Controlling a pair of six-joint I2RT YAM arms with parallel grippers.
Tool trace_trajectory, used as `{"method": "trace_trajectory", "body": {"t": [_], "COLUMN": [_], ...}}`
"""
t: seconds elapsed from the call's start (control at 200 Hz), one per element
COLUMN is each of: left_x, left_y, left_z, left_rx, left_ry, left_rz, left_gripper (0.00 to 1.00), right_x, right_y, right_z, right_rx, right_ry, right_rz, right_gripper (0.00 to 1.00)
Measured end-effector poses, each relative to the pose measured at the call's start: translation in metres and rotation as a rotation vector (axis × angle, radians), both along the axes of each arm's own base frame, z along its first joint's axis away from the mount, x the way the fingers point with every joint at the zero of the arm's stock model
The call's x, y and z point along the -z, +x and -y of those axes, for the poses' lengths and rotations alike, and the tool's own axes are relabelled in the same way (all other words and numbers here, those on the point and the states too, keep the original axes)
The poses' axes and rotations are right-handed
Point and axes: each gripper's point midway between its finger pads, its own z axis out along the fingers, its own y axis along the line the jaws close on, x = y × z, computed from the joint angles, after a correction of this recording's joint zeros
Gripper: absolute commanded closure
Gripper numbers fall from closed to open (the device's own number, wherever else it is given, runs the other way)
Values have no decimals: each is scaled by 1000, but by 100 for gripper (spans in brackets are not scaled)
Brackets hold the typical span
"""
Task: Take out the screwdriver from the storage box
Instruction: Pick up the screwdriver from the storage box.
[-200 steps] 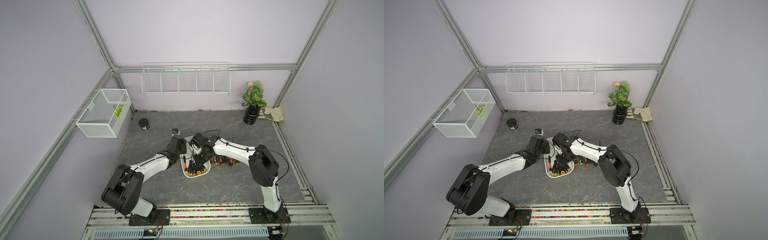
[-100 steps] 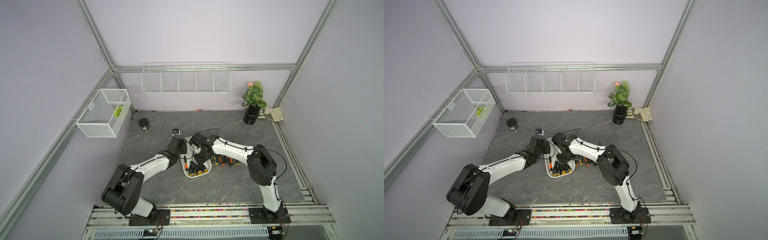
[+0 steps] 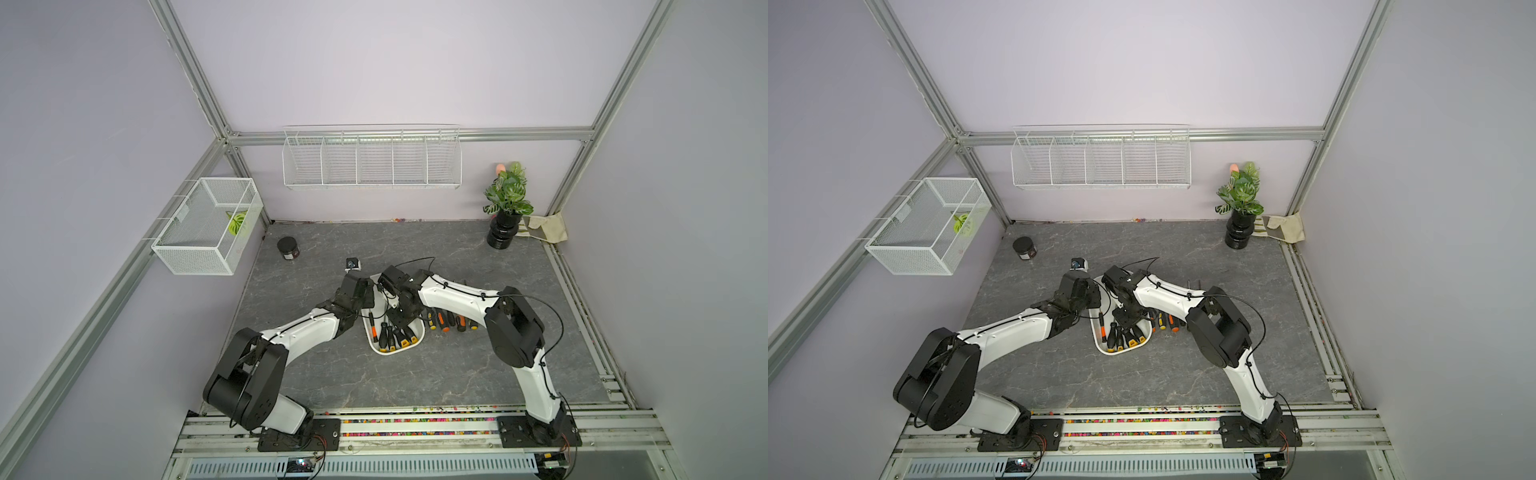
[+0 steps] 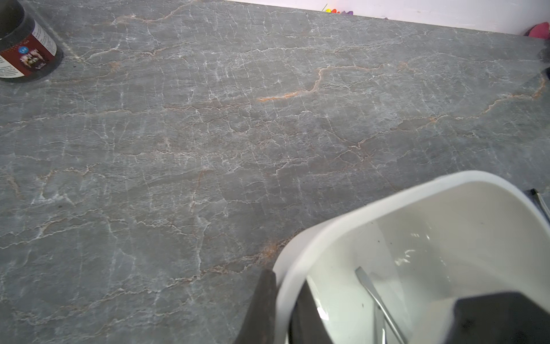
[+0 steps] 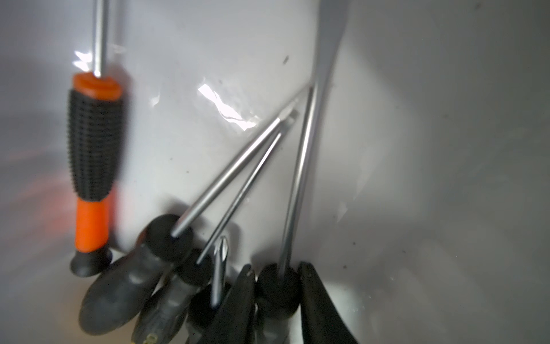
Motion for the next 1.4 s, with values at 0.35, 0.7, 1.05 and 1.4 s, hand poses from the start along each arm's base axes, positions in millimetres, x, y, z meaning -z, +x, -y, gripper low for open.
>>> {"method": "trace_trajectory", "body": {"t": [0.35,0.7,1.05,1.4], "left_x": [-1,0,1,1], "left_y": [0,1,1,1], "left_z": [1,2,3,3], "left_rx": [-1,4,6,6], "left_ry": [-5,-9,-10,-10], "left_rz": [2,3,1,0], "left_gripper": [100,100,100,100], "right_x": [-4,-40,-54,-117], "right_y": [-1,6,4,14], "right_z": [0,11,15,46], "right_rx": [-4,50,78,129], "right_ry": [43,183,219,298], "right_rz": [-2,11,24,131], "right_gripper": [100,100,100,100]}}
